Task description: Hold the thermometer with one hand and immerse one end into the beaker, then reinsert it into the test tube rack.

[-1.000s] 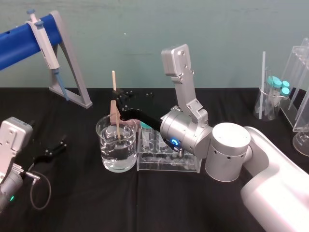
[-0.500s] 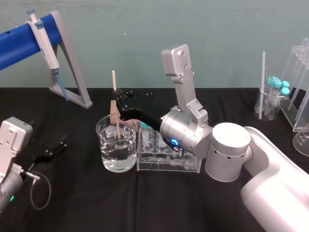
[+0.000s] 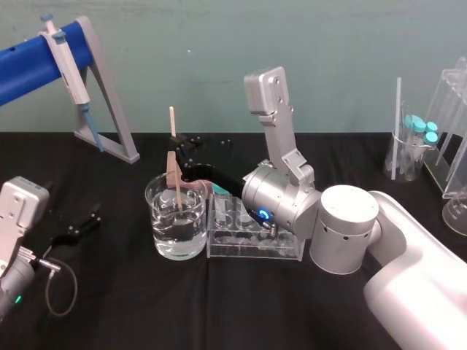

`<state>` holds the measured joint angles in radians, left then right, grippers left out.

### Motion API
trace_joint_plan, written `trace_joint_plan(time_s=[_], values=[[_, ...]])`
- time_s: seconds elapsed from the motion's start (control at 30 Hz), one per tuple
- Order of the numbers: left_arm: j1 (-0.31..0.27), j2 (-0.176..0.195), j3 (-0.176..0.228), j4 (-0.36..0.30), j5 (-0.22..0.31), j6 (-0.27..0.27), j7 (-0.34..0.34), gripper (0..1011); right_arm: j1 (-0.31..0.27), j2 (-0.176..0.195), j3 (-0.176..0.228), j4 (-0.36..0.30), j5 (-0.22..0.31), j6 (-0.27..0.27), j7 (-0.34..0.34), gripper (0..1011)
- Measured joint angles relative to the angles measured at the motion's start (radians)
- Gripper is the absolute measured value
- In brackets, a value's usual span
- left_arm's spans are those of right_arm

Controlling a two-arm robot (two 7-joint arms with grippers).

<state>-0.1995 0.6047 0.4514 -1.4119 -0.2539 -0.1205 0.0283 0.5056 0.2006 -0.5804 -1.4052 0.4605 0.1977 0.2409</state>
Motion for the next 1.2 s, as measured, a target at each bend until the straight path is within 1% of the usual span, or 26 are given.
trace_joint_plan(time_s=[1.2], values=[[0.0, 0.0, 0.0, 0.0, 0.0, 0.0, 0.0, 1004, 0.0, 0.0, 0.0, 0.0, 0.0, 0.0, 0.0, 43]])
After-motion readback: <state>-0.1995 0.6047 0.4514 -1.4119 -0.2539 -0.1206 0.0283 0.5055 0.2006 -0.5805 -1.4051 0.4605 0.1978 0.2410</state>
